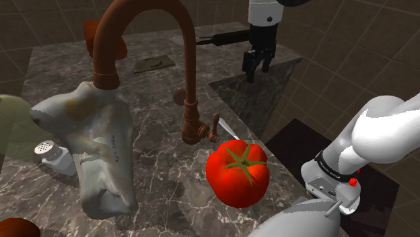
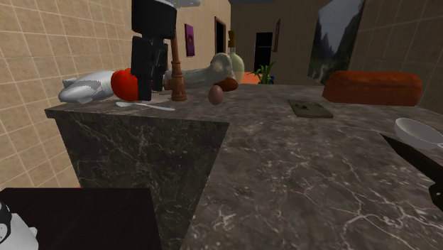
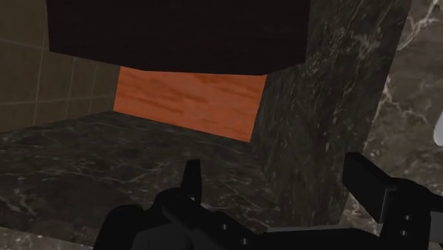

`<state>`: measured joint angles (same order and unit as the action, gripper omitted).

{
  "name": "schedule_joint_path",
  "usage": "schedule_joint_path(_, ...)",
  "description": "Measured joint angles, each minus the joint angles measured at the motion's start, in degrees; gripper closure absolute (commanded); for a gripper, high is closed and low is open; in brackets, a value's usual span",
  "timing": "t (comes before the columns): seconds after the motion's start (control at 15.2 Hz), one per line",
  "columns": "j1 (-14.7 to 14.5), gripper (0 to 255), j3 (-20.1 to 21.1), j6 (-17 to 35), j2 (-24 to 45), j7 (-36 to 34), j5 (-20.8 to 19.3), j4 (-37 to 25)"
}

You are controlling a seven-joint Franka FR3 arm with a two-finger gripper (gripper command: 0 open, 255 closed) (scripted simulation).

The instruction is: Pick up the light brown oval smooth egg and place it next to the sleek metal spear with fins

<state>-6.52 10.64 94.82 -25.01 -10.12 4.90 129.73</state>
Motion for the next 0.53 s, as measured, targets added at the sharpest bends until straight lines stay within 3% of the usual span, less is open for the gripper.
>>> schedule_joint_path(0.53, -2.6, 0, 5.8, 5.2, 12.6, -7.4, 1.8, -10.2)
